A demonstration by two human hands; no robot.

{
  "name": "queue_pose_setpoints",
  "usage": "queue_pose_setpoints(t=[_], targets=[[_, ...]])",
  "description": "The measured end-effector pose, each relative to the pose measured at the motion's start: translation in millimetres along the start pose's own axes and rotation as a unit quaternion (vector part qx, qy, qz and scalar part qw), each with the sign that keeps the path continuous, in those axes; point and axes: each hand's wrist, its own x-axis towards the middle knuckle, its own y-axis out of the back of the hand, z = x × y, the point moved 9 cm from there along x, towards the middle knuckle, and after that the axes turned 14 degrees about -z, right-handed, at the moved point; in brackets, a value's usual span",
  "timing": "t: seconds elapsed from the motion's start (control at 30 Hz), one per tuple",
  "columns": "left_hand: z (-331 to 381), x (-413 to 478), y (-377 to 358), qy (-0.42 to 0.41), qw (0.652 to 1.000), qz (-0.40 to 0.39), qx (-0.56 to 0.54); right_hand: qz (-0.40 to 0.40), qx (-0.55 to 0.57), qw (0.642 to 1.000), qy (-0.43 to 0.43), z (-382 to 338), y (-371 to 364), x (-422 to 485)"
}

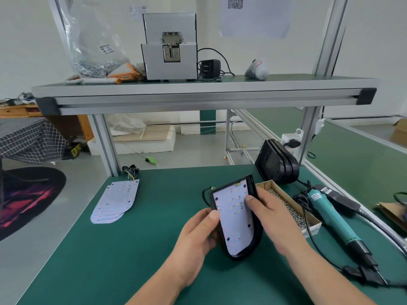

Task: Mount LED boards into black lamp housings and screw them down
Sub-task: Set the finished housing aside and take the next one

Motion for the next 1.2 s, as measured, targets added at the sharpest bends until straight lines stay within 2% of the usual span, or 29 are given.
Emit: queue_pose_setpoints(t=[0.13, 0.23, 0.37, 0.57, 0.8, 1.03, 1.2], targets=[[-4, -1, 10, 0.023, 0.998, 0.024, 0.058, -0.065, -0.111, 0.992, -0.02, -5, 2, 1], [-5, -1, 18, 0.019, 0.997, 0.026, 0.067, -0.112, -0.154, 0.981, -0.029, -12, 1, -3], [-7, -1, 23, 0.023, 0.997, 0.042, 0.058, -0.1, -0.128, 0.987, -0.012, -18, 5, -6], [-12, 4, 43, 0.0, 0.992, 0.126, 0.021, -0.01, -0.024, 1.0, 0.017, -21, 35, -11], [-15, 7, 44, 0.01, 0.991, 0.101, 0.083, 0.16, 0.108, 0.98, 0.046, -34, 109, -32], [-19, 8, 47, 0.02, 0.988, 0.098, 0.114, 0.307, 0.12, 0.942, 0.054, -49, 203, -75], [-19, 8, 47, 0.019, 0.987, 0.099, 0.123, 0.38, 0.102, 0.917, 0.059, -55, 263, -115]])
